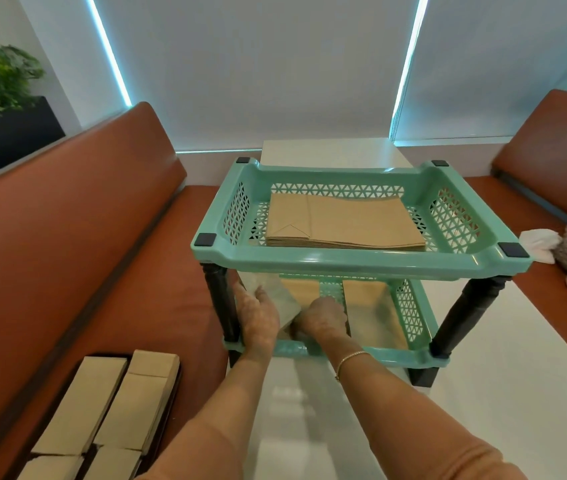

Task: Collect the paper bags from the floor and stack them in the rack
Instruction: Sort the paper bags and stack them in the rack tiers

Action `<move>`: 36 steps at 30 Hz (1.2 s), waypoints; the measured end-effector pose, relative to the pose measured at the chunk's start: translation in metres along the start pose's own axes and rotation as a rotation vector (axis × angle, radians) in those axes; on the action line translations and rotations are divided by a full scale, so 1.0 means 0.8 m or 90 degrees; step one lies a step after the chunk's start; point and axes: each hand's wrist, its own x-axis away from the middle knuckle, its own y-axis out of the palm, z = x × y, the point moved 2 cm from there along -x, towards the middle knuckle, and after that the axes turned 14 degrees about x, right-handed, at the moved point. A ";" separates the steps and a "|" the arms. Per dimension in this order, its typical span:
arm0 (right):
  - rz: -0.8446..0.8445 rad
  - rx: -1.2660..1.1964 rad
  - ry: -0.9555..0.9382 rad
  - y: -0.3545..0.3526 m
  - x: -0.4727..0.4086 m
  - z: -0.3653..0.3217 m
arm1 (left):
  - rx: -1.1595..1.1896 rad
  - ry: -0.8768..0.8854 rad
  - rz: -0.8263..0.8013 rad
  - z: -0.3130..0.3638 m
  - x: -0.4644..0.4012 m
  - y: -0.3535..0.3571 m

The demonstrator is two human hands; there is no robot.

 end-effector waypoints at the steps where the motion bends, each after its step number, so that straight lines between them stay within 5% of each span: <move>1: -0.003 0.017 0.008 0.001 0.002 -0.001 | 0.006 0.004 0.000 -0.001 0.000 -0.001; 9: -0.009 -0.028 -0.001 0.001 0.006 -0.004 | 0.007 0.021 -0.007 -0.010 -0.005 0.000; 18: 0.129 -0.056 -0.072 -0.064 0.002 0.016 | 0.019 -0.014 -0.008 -0.015 -0.011 0.003; 25: 0.256 -0.374 -0.018 -0.129 0.005 0.060 | 0.000 -0.033 -0.036 -0.005 -0.010 0.005; 31: 0.131 -0.381 0.002 -0.120 0.000 0.065 | 0.065 -0.126 -0.210 0.006 0.014 0.033; 36: 0.048 -0.436 0.030 -0.107 0.010 0.062 | 0.157 -0.197 -0.249 0.006 0.028 0.042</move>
